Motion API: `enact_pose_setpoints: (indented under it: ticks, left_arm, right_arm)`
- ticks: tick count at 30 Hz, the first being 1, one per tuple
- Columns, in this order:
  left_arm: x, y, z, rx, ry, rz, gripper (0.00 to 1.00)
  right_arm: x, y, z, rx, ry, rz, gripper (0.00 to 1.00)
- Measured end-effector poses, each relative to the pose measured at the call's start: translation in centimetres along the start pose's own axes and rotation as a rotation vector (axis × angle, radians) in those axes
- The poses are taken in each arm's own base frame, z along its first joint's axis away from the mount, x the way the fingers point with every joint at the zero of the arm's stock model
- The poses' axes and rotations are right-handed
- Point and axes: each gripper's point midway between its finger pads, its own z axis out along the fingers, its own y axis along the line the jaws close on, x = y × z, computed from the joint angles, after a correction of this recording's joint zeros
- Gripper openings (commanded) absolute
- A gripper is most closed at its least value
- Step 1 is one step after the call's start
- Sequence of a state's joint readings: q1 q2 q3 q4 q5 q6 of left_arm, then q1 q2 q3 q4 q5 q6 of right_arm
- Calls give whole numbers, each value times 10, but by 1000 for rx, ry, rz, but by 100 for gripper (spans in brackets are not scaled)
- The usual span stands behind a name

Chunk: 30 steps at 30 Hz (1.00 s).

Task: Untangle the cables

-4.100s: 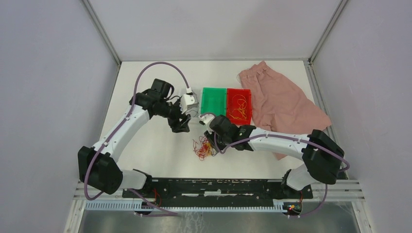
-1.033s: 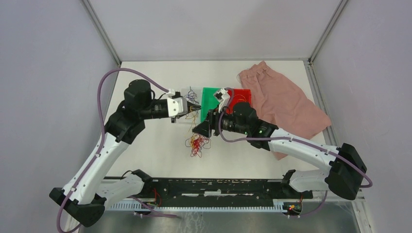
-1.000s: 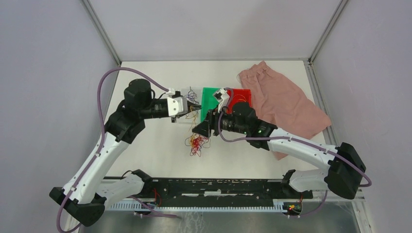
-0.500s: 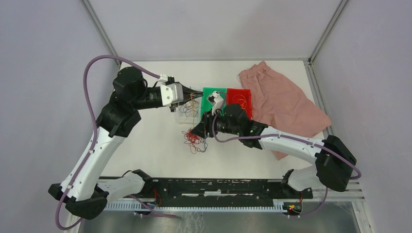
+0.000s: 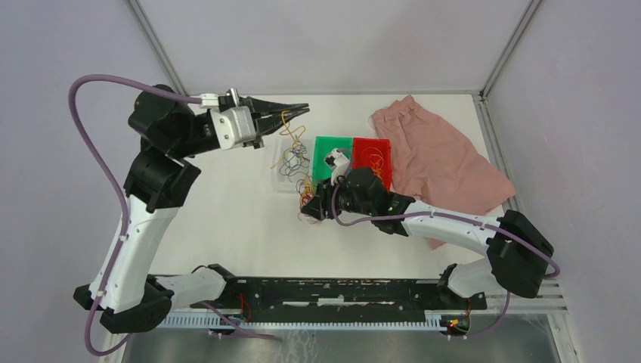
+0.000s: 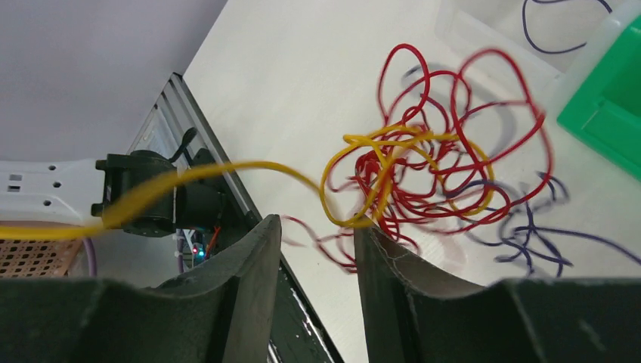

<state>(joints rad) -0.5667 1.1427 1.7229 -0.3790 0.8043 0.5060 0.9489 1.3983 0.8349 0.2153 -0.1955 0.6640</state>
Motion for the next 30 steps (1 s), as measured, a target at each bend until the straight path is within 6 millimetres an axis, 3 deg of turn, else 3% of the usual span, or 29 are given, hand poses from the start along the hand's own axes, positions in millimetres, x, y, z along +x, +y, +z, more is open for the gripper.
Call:
enact_pose_setpoints:
  ticks: [4, 16, 21, 26, 30]
  left_arm:
    - [-33, 21, 0, -52, -62, 70, 3]
    - [-96, 81, -12, -304, -194, 255, 3]
    - [-126, 96, -21, -375, -253, 318, 3]
    - [-132, 94, -26, -382, -257, 324, 3]
    - [-114, 81, -26, -351, -221, 290, 3]
  right_arm:
    - [10, -10, 0, 30, 16, 6, 45]
    - [29, -23, -2, 64, 48, 24, 47]
    - [35, -28, -3, 83, 59, 35, 52]
    - [34, -25, -16, 92, 71, 24, 62]
    - [1, 6, -47, 15, -17, -47, 69]
